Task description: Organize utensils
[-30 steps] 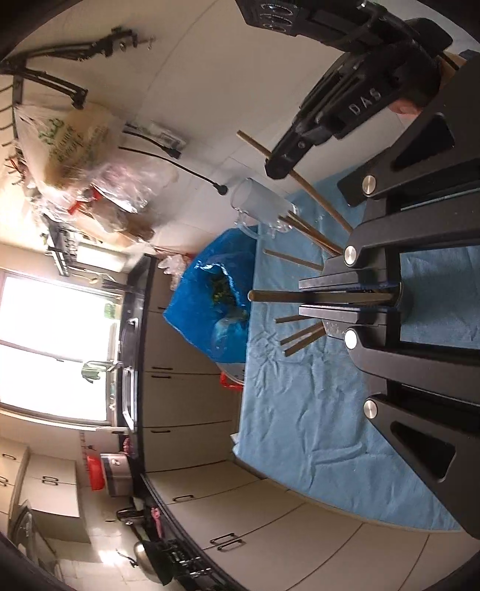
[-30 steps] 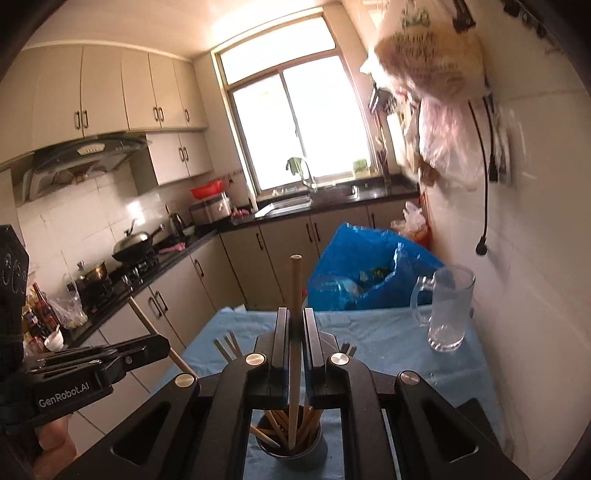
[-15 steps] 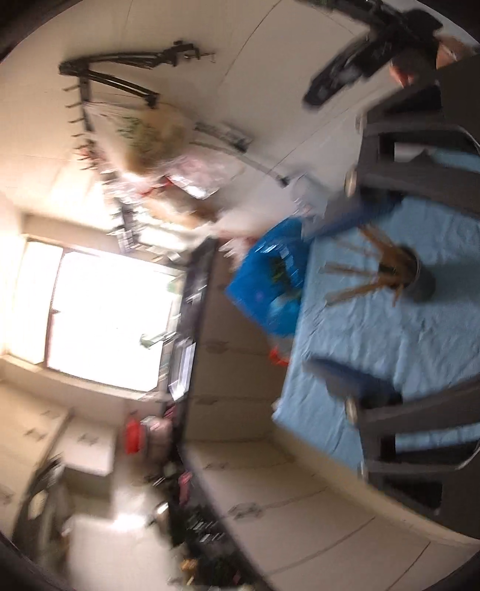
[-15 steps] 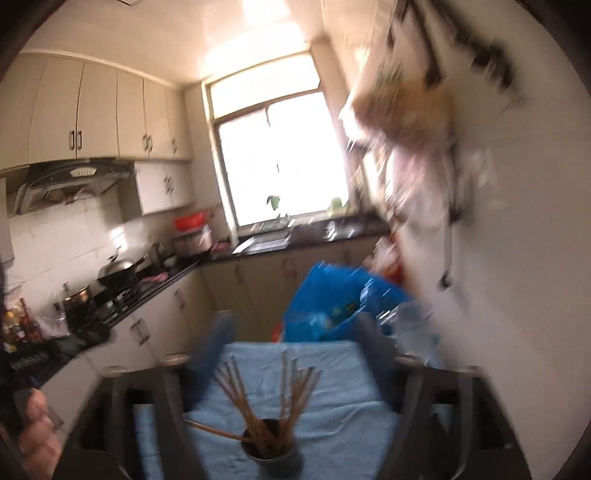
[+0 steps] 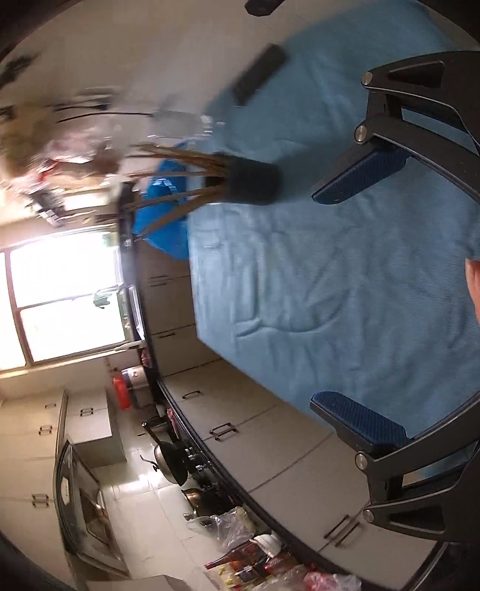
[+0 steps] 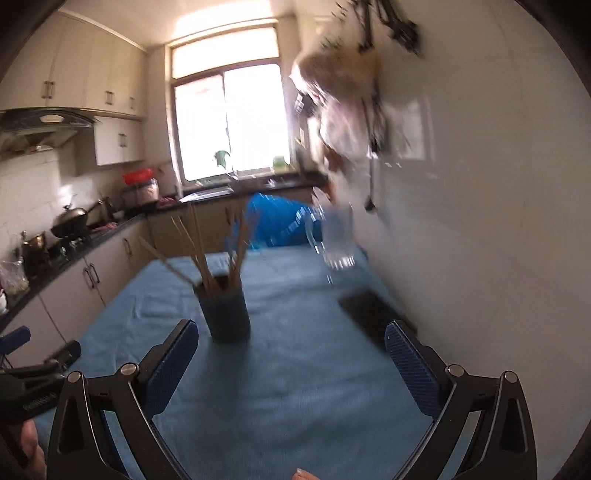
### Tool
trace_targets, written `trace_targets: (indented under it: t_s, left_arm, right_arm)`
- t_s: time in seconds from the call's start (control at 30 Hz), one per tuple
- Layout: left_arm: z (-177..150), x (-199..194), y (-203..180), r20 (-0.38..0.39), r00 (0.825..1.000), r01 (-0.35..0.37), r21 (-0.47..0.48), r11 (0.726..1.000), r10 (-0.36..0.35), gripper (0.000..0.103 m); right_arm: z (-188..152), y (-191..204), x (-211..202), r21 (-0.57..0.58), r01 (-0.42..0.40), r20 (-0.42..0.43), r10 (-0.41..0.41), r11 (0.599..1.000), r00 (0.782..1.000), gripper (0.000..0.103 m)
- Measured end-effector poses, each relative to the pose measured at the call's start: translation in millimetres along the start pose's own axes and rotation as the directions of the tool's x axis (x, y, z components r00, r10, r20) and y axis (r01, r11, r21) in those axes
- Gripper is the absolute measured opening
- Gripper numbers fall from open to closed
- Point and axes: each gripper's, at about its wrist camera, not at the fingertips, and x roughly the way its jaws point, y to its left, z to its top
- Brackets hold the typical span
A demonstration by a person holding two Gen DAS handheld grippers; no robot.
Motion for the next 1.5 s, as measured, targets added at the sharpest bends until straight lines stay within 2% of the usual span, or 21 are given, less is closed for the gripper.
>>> trace_targets:
  t_s: [0.07,0.17,0.53,1.5]
  left_arm:
    - [-11.2,-8.9,-0.2,0.012,1.000,0.004,0.003,1.000,-0.004,0.101]
    - [-16.7,-18.8,0.6,0.014,0.998,0.053,-0.001,0.999,-0.053,0.101]
    - [-17.8,-27.3,5.9,0.003,1.000,0.027,-0.021,0.999,-0.027,0.101]
    - [-19.0,-3.1,7.8,-0.053,0.999,0.006,-0.016,1.000,-0.007,0.101]
  right_arm:
    - [-9.9,0.4,-2.9,0.007,0.002,-0.038,-0.001,1.000,0.999,0.103]
    - [-17.3,2.7,-19.0,0.002,0.010,-0.017,-0.009,1.000,1.000,0.103]
    - [-26.1,12.2,-31.0,-0.017,-0.033,-0.038,0.032,0.999,0.999,0.103]
    - [-27.3,25.7,-10.2,-0.052,-0.037,-0.097,0.032,0.998,0.995,0.103]
